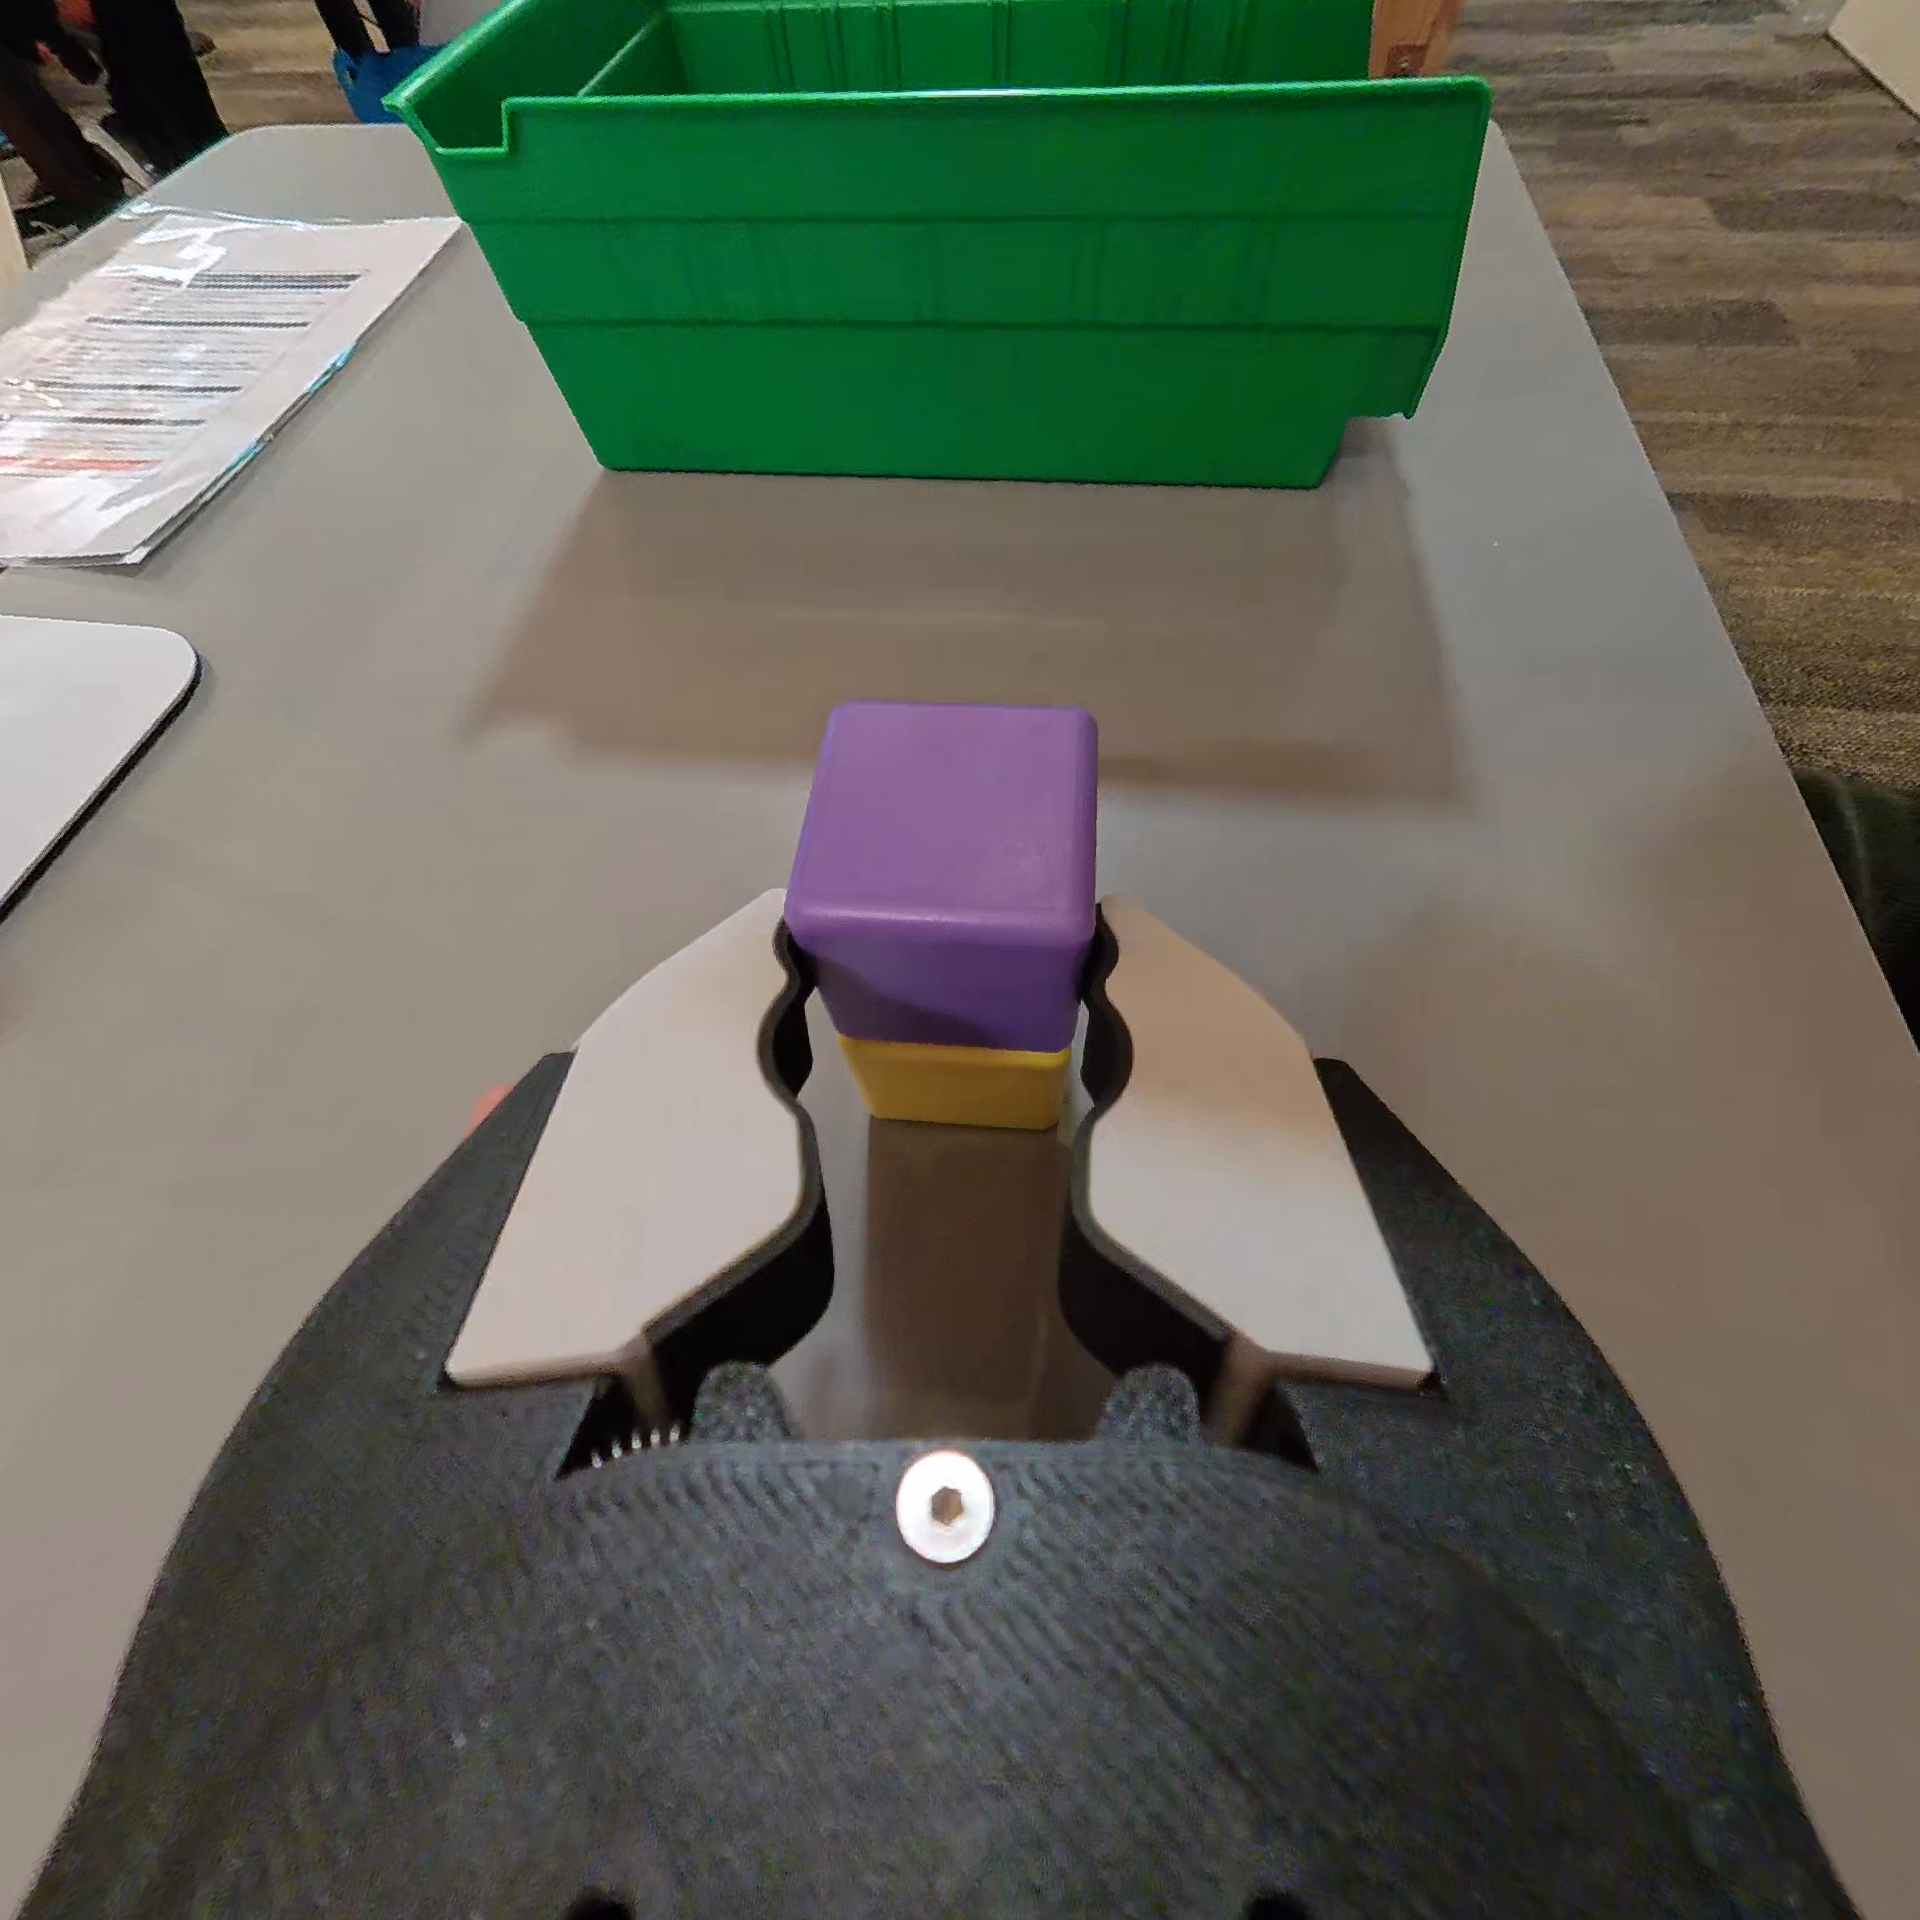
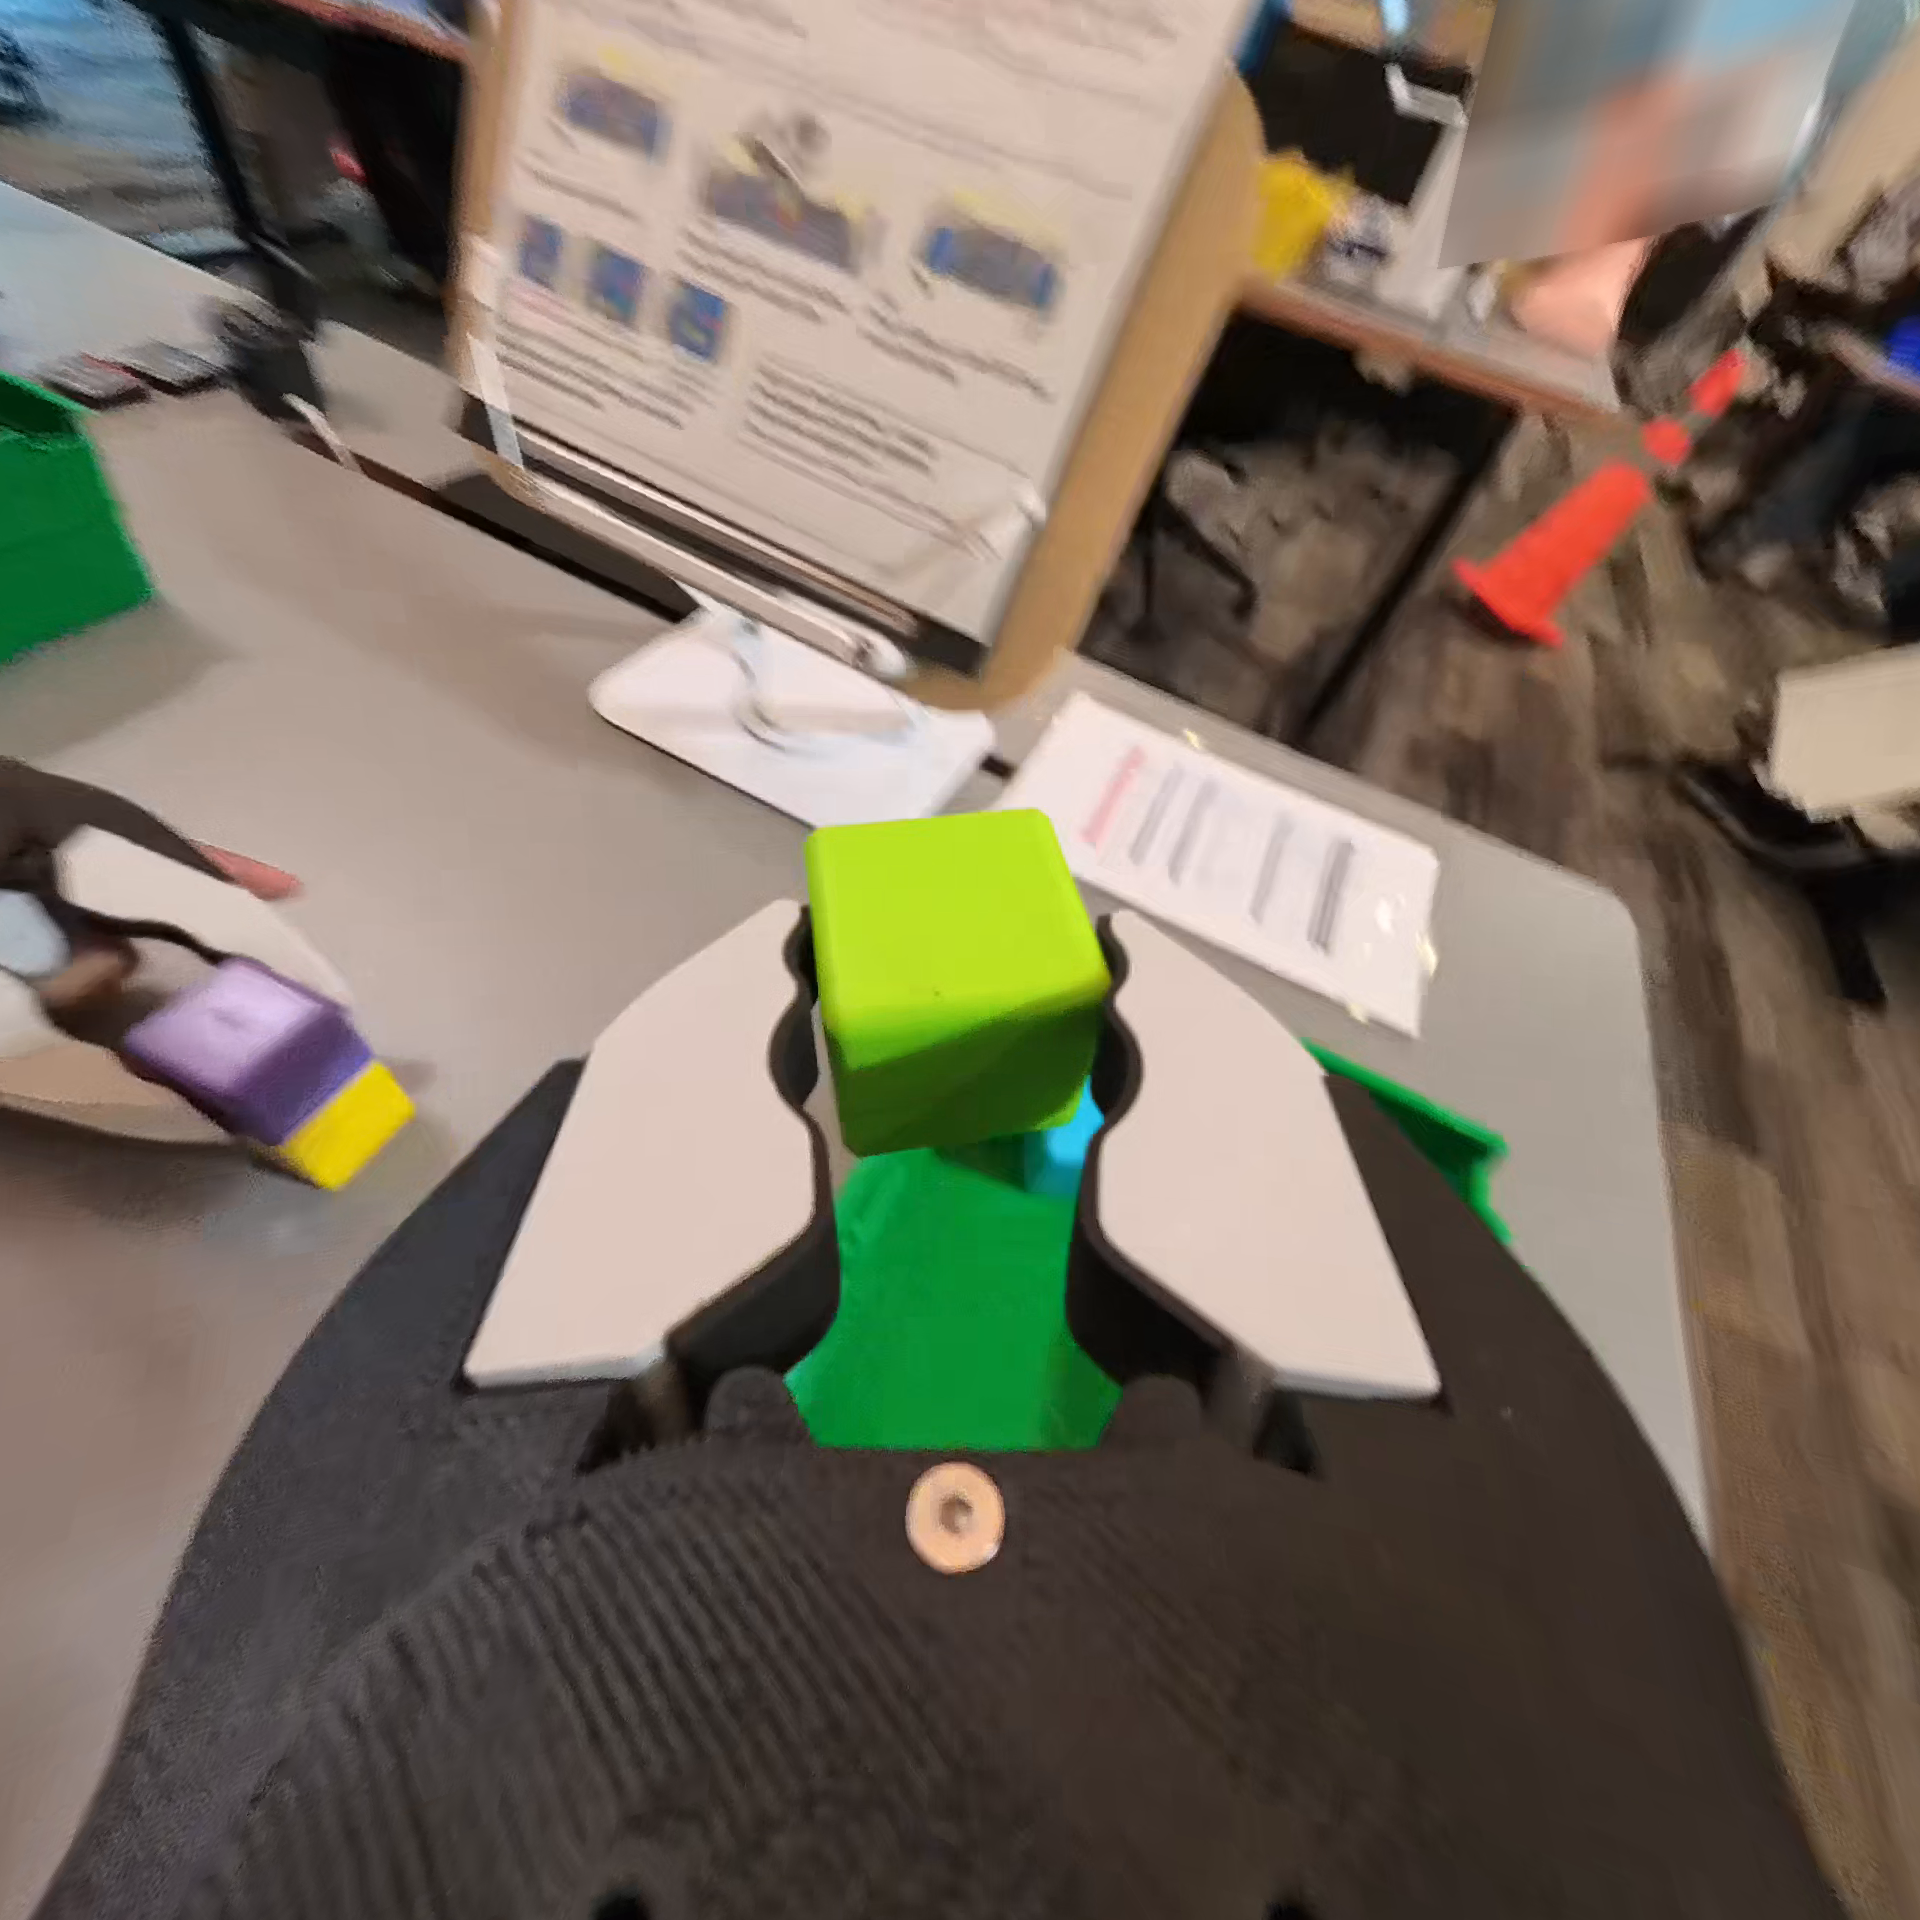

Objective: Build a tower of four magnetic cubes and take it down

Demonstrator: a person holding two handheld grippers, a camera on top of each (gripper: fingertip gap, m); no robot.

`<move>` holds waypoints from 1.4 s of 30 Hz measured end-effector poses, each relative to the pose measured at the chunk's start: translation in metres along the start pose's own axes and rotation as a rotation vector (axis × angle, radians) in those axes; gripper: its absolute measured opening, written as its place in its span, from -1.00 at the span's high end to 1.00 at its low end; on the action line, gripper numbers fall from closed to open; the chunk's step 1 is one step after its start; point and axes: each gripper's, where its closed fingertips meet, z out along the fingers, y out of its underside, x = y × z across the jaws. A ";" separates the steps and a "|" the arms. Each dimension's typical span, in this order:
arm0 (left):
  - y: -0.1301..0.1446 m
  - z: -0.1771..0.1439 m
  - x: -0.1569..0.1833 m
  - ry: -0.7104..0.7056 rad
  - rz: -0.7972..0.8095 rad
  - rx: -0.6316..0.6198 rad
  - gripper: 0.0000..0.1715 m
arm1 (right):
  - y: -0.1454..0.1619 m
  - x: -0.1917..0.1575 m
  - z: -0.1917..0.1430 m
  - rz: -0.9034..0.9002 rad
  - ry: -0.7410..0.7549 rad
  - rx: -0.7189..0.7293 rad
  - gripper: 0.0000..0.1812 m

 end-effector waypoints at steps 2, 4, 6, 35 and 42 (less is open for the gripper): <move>0.000 0.000 0.000 0.001 -0.001 0.000 0.43 | 0.029 0.032 -0.004 0.044 0.076 -0.119 0.43; 0.000 0.000 0.000 0.000 0.001 -0.003 0.43 | 0.072 0.054 -0.001 0.095 0.114 -0.278 0.43; 0.001 0.001 0.000 -0.005 0.004 -0.009 0.43 | 0.114 0.066 0.007 0.144 0.126 -0.413 0.43; 0.005 0.004 0.001 -0.013 0.031 -0.046 0.41 | 0.141 0.078 0.042 0.078 0.192 -0.496 0.33; 0.021 0.007 0.000 -0.036 0.074 -0.155 0.15 | 0.039 -0.077 0.048 -0.156 -0.279 -0.070 0.43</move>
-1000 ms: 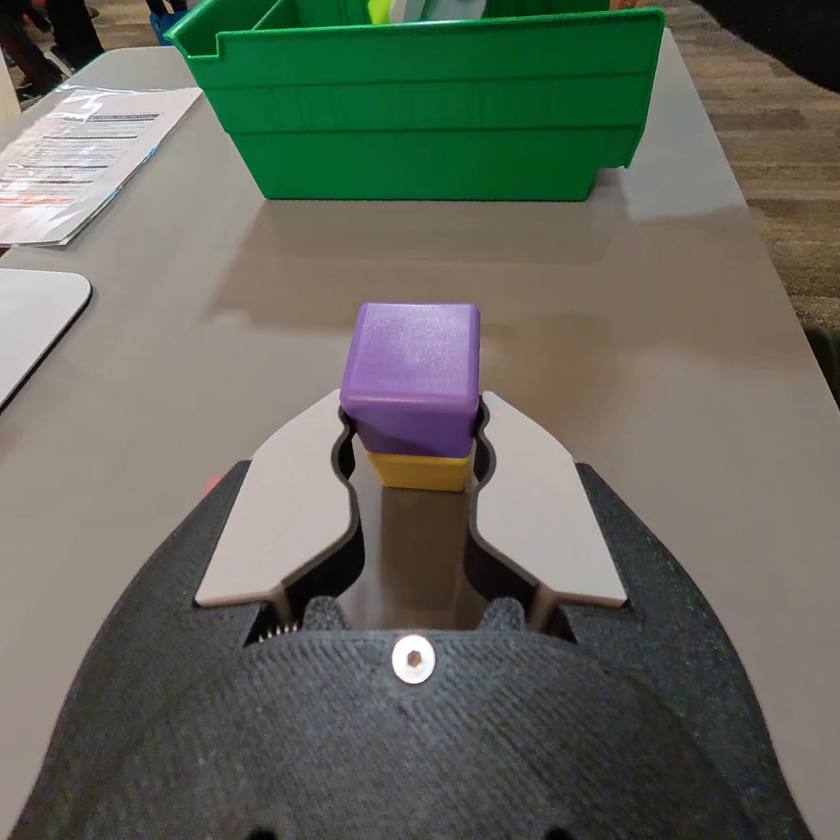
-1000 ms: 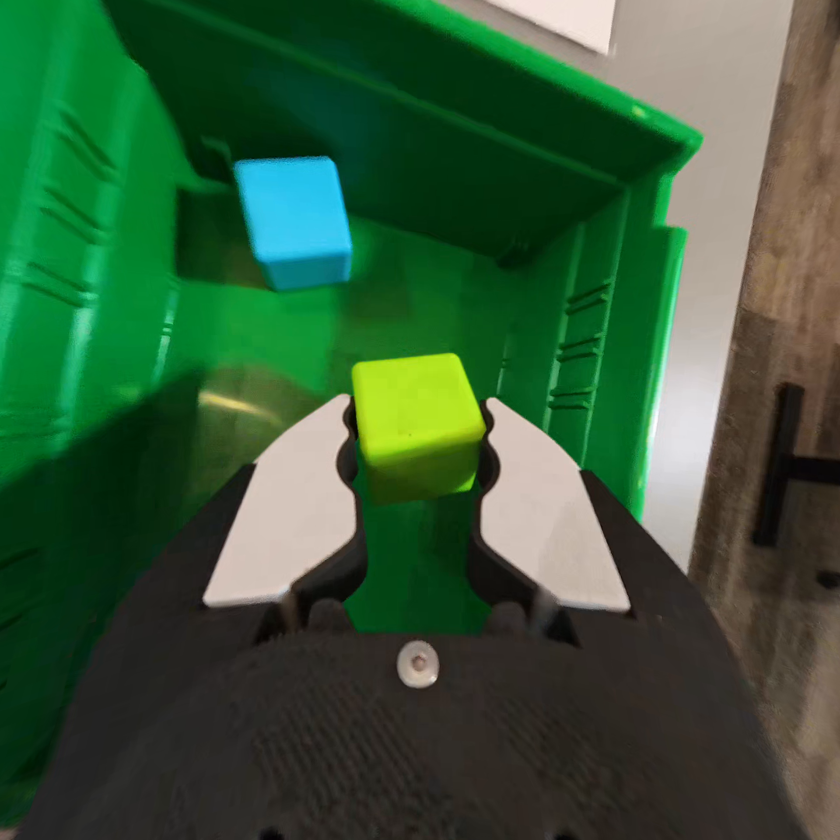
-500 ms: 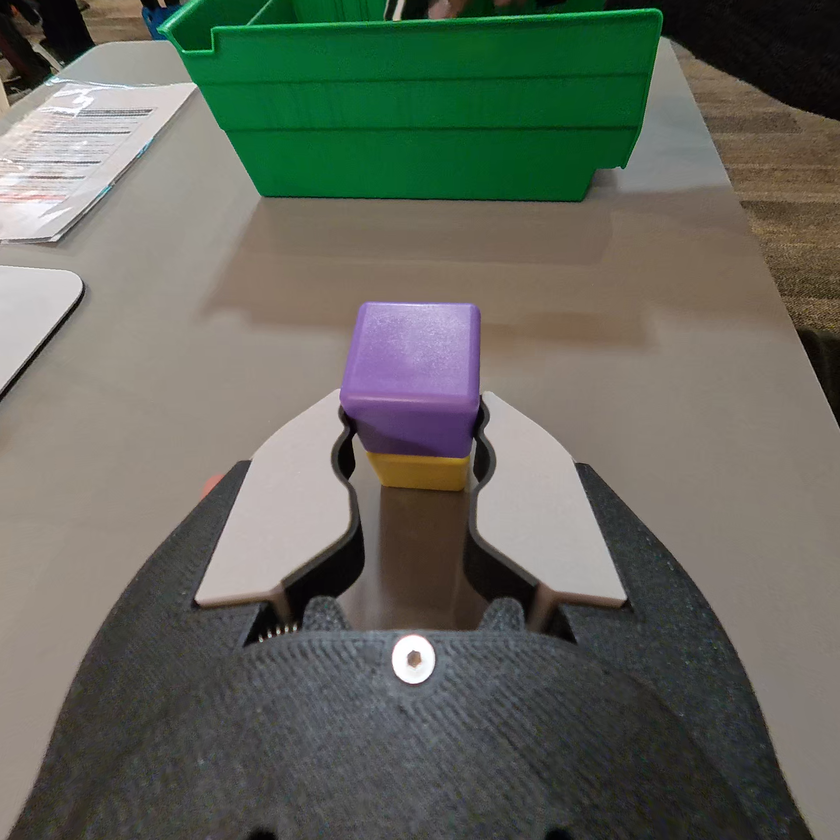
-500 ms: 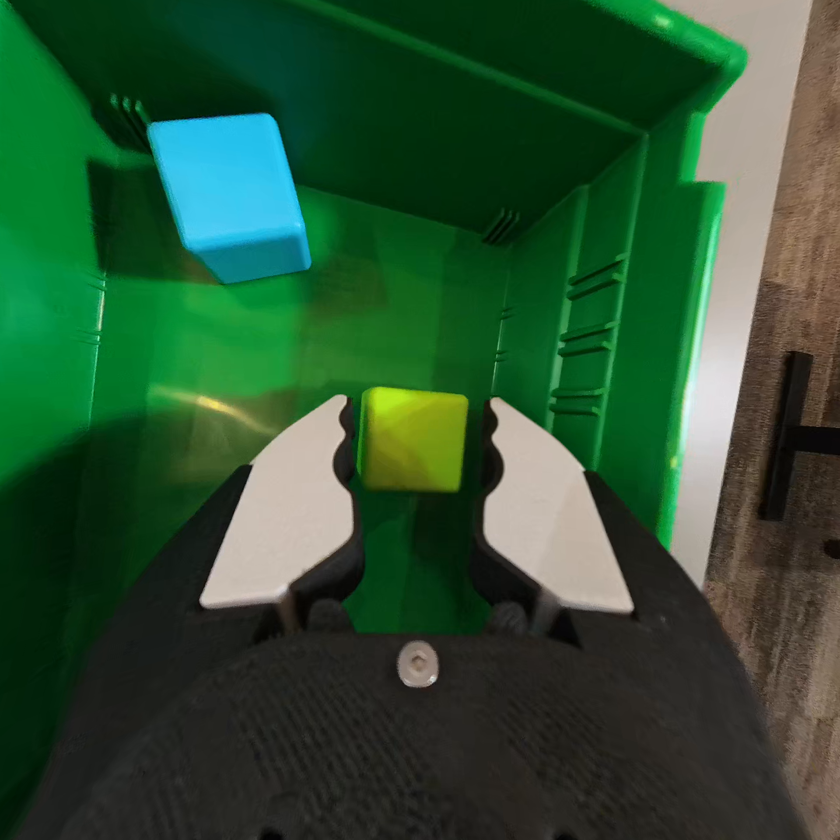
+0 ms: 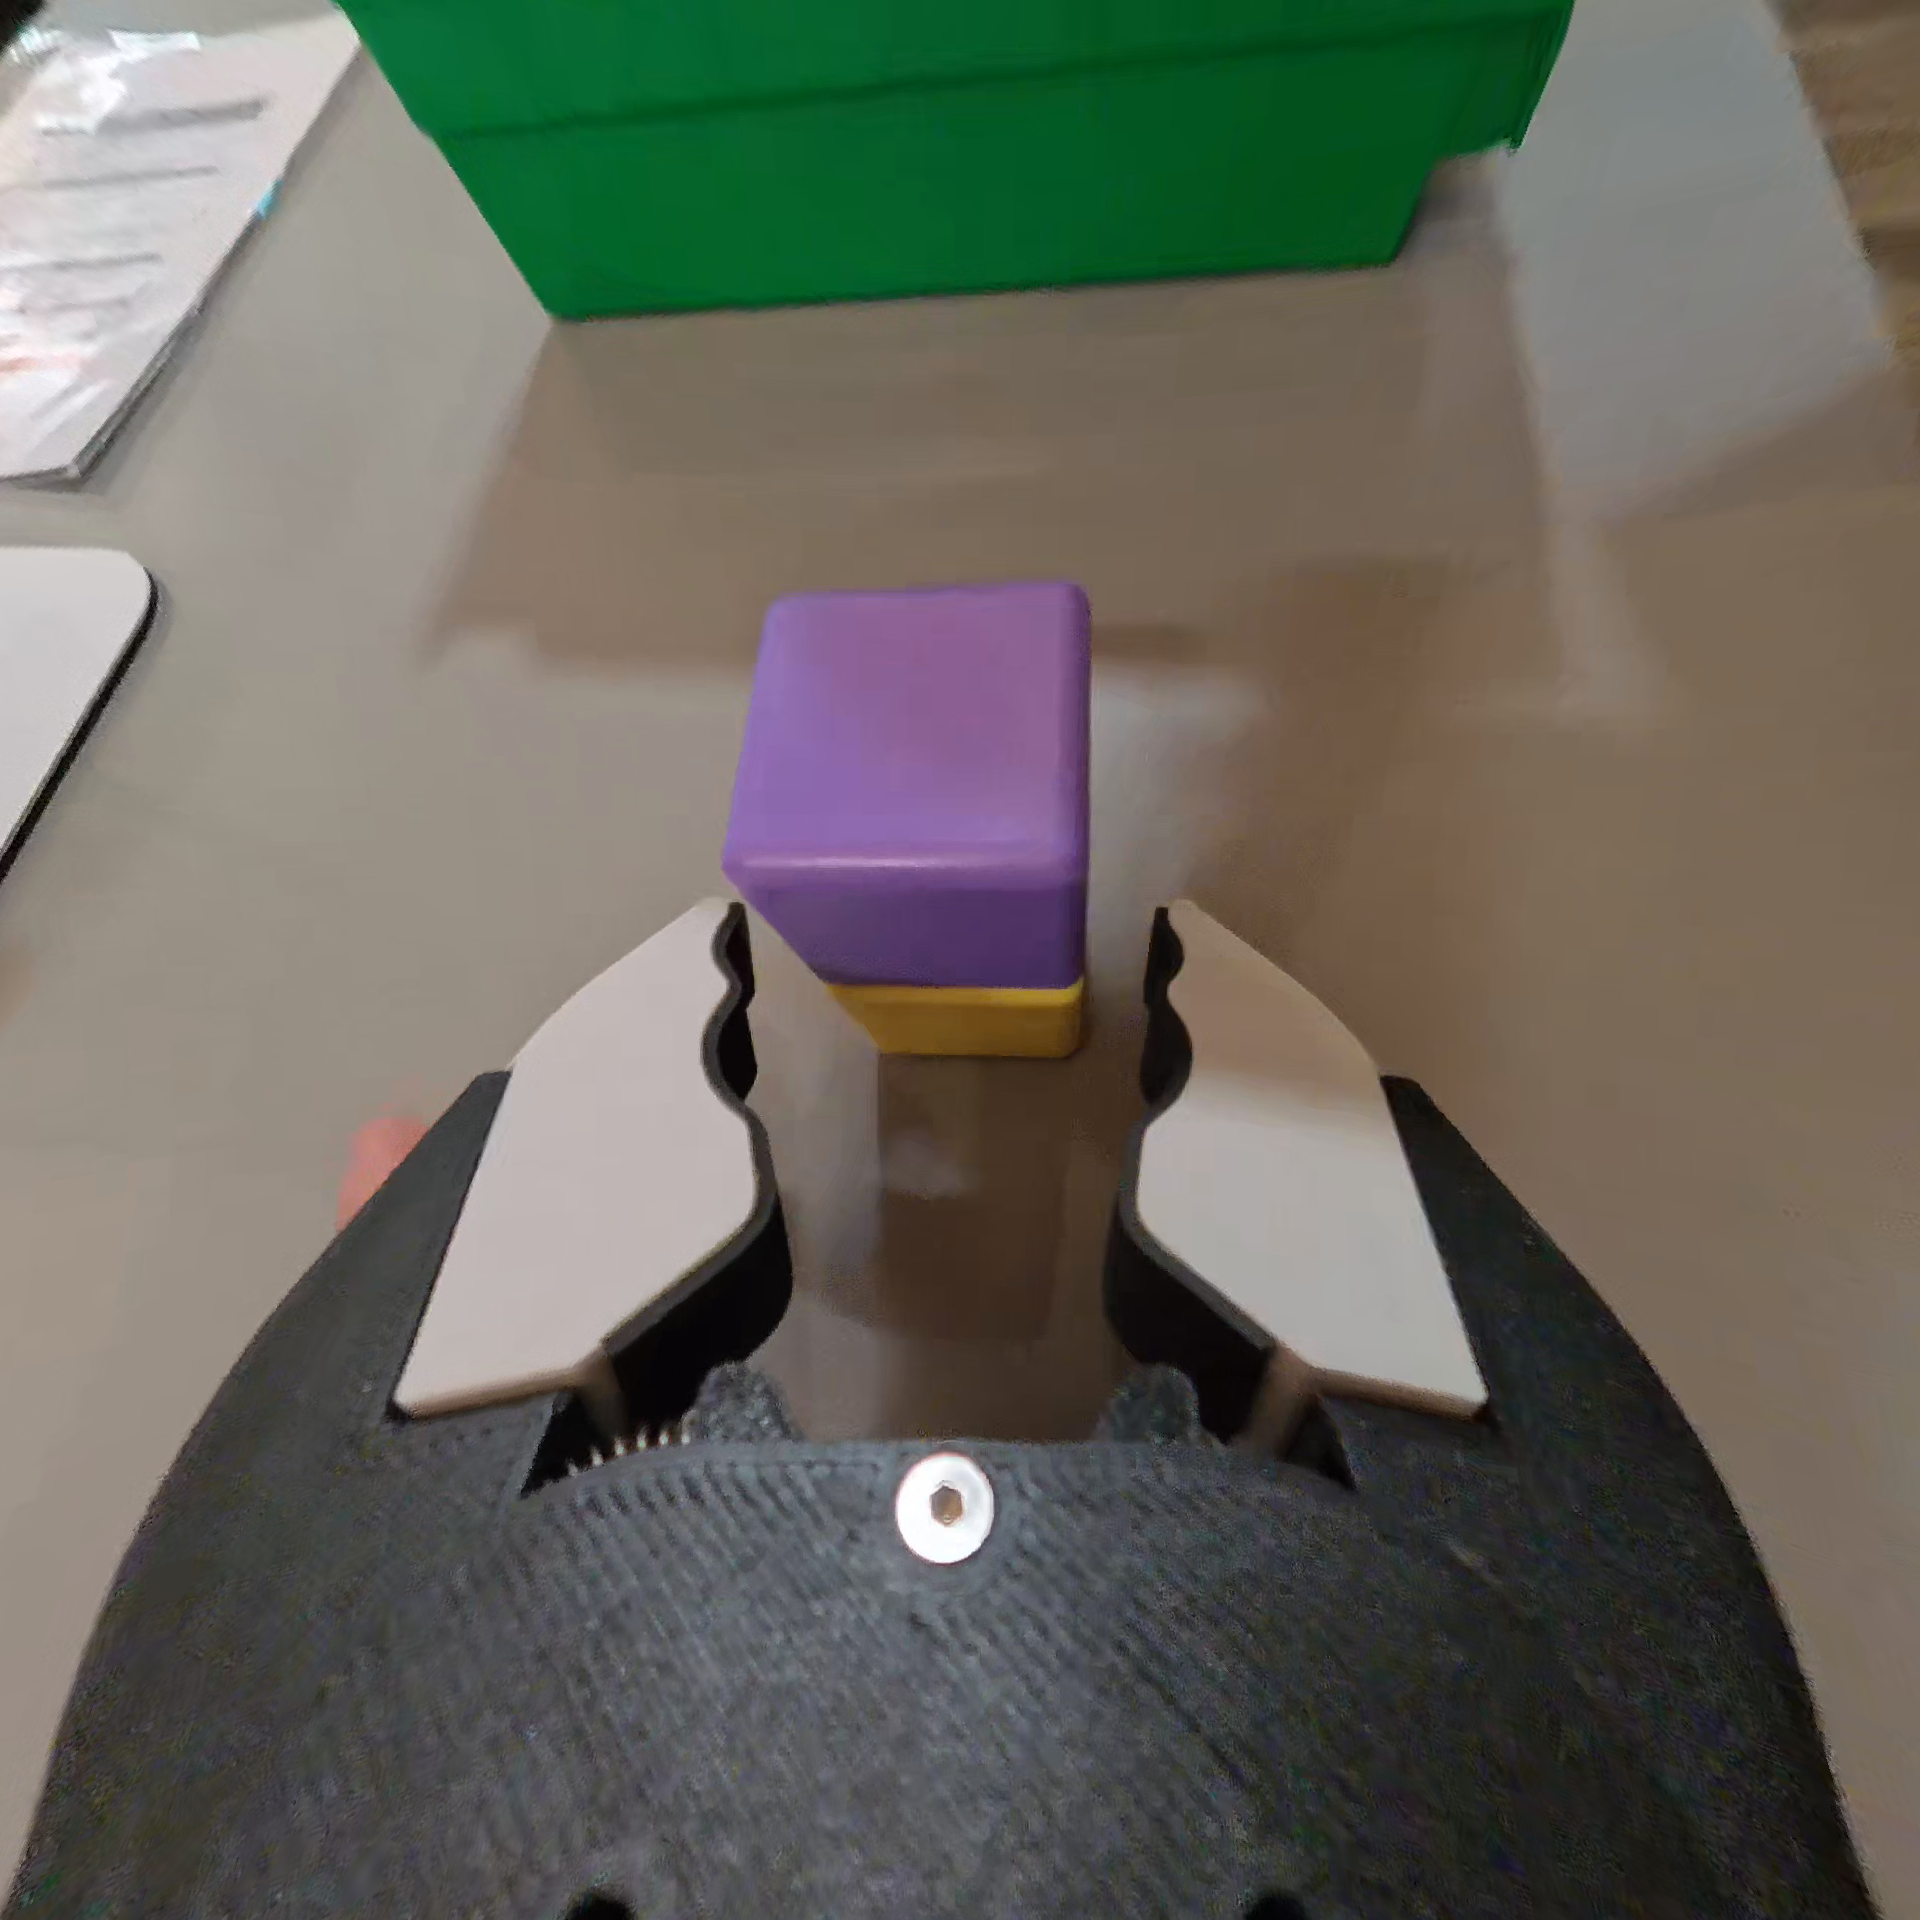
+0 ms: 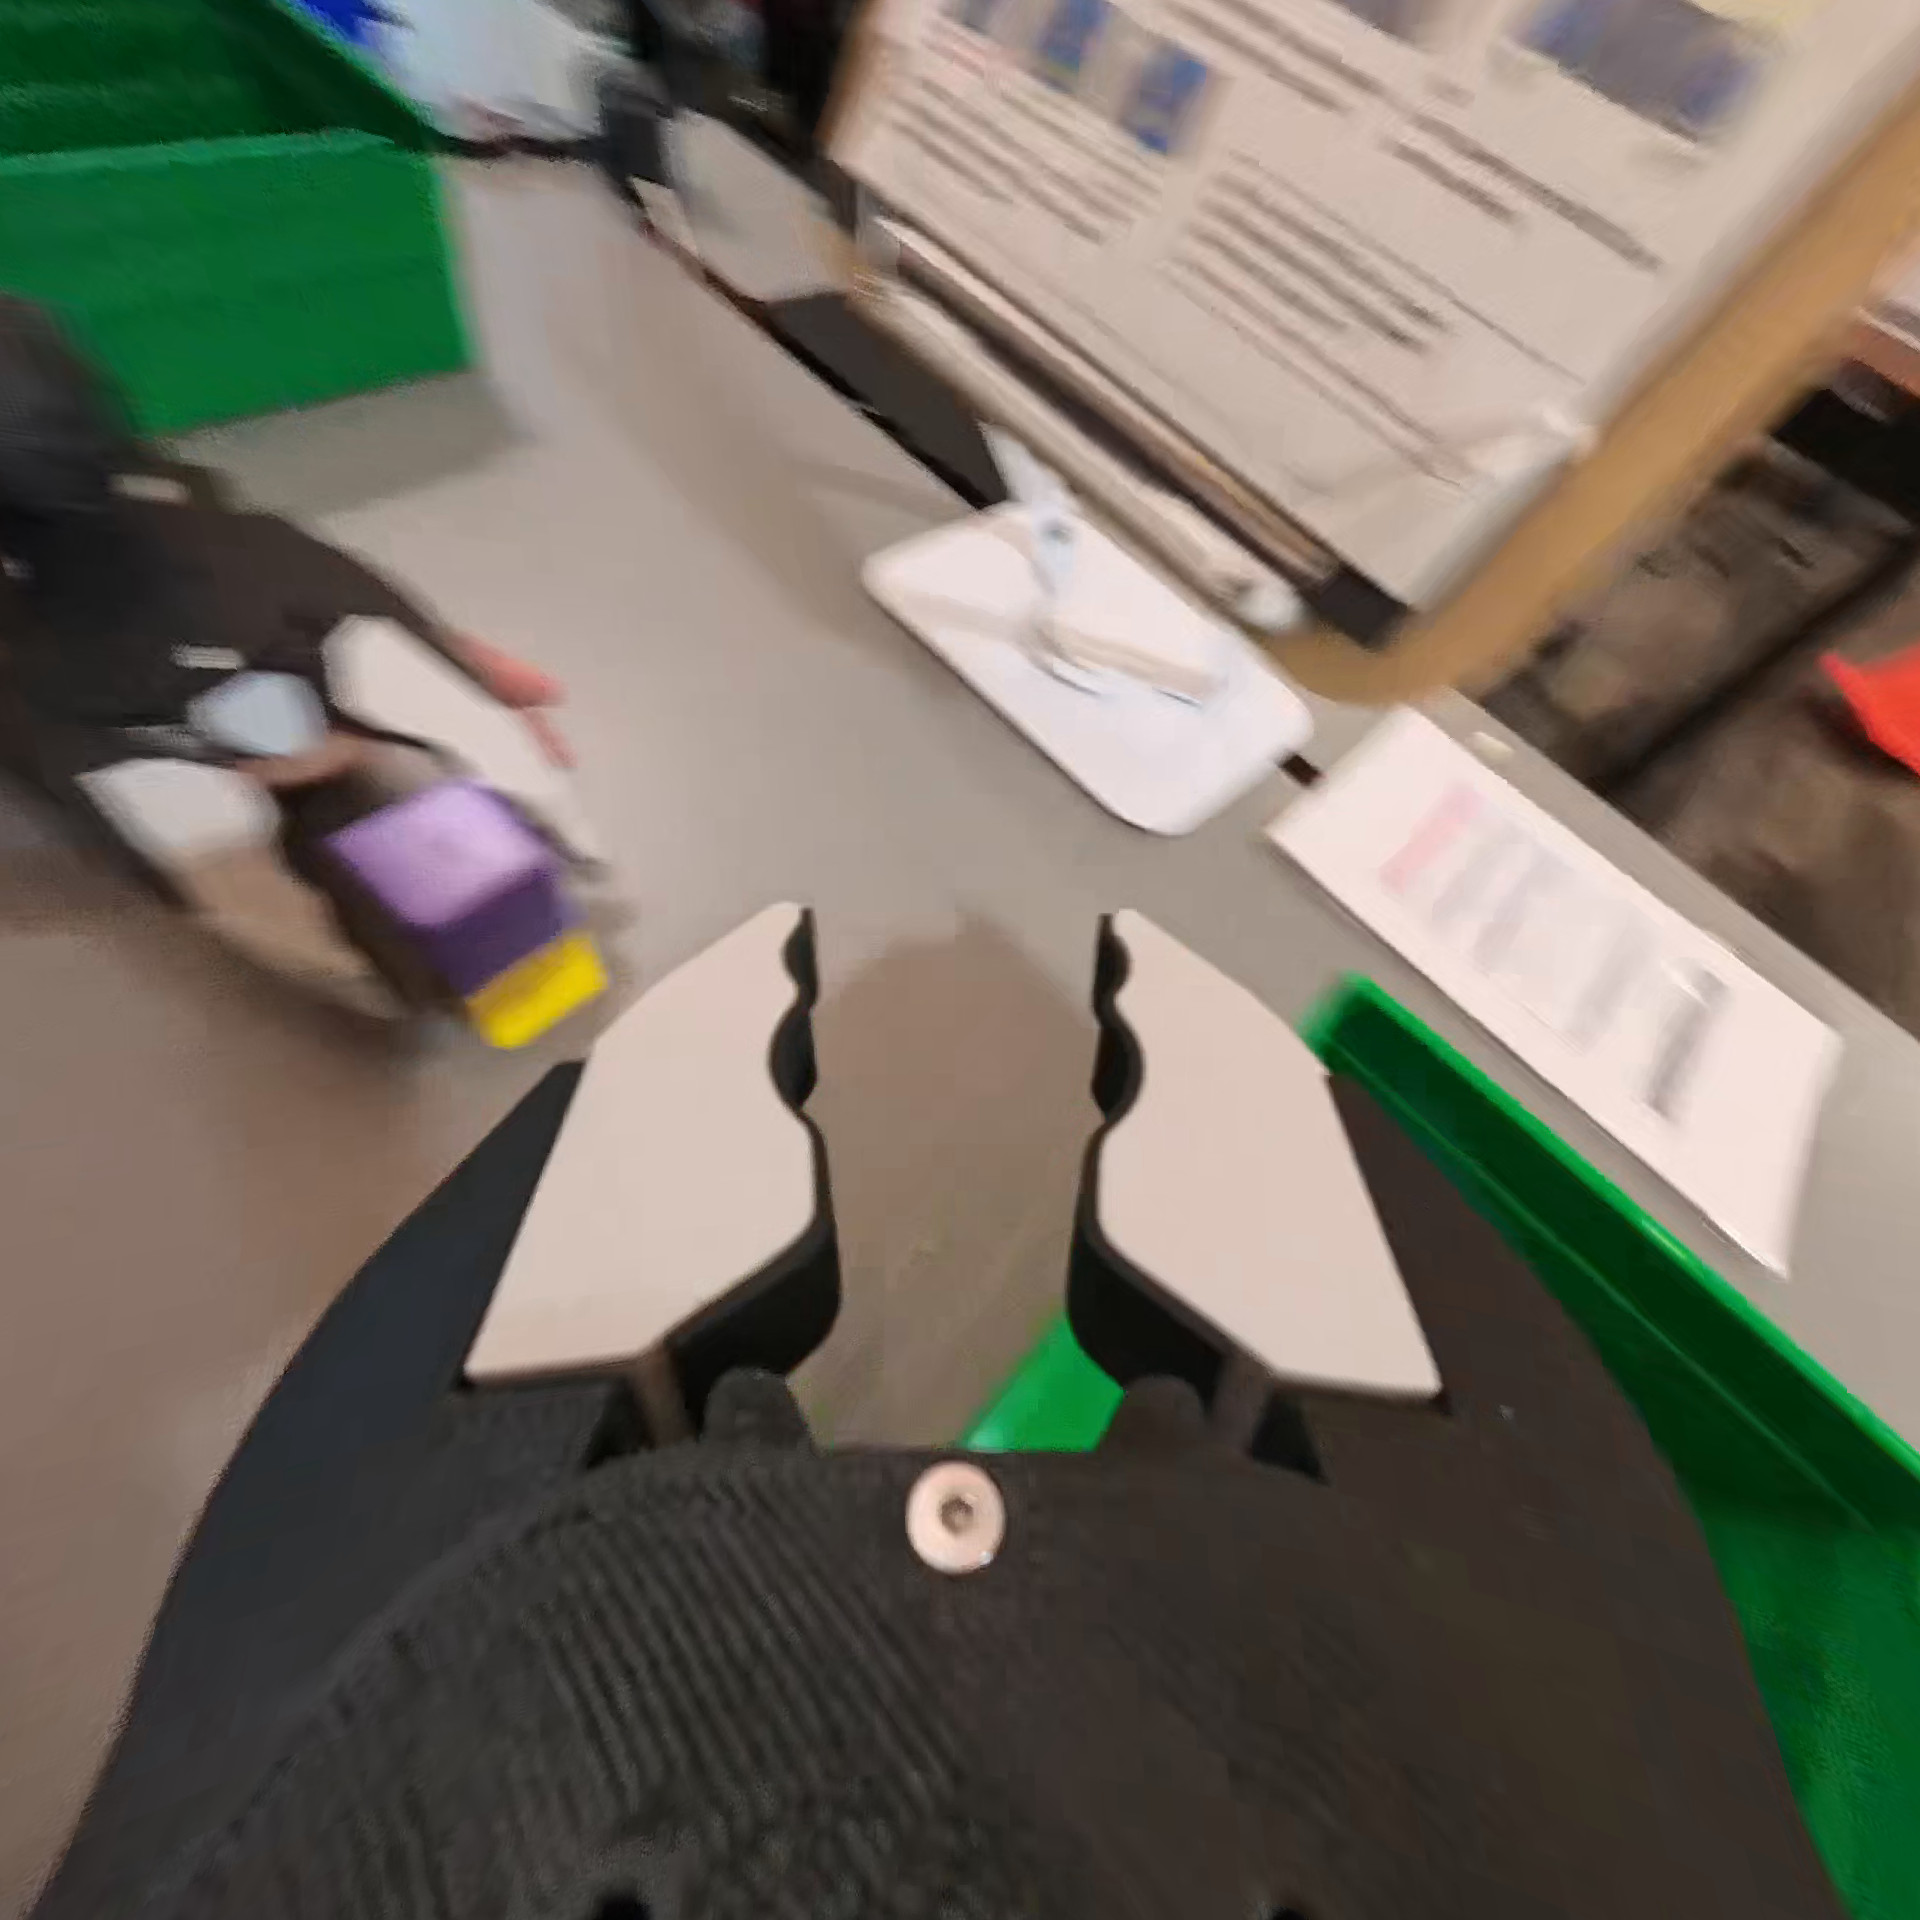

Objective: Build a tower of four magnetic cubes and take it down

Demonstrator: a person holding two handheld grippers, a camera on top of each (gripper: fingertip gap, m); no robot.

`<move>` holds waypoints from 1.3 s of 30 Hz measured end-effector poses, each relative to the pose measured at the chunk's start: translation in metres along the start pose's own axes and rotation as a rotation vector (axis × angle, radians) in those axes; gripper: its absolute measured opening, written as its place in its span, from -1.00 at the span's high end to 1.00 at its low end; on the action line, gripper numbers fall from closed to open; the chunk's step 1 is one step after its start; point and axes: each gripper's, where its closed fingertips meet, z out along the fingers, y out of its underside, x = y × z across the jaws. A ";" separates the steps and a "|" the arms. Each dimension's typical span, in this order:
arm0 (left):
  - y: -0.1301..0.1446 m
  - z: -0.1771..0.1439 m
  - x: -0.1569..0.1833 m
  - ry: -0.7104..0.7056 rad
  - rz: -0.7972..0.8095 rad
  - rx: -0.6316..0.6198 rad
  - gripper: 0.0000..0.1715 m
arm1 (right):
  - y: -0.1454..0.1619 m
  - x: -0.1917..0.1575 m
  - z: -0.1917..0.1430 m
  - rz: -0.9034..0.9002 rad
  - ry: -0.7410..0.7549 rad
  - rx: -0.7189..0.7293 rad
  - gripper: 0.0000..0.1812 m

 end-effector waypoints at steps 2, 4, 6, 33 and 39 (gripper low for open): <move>0.004 0.001 -0.002 -0.011 -0.006 -0.026 0.13 | -0.010 -0.045 0.012 -0.015 -0.142 0.038 0.49; 0.005 0.002 -0.004 -0.017 -0.018 -0.038 0.14 | -0.011 -0.081 0.026 0.029 -0.259 0.039 0.39; 0.008 0.004 -0.007 -0.028 -0.035 -0.060 0.15 | -0.008 -0.104 0.040 0.074 -0.326 0.017 0.29; 0.020 0.009 0.008 0.123 -0.083 -0.155 0.42 | 0.036 -0.157 0.099 -0.042 -0.332 -0.014 0.31; 0.021 0.010 0.007 0.107 -0.084 -0.157 0.42 | 0.037 -0.153 0.100 -0.040 -0.297 -0.028 0.31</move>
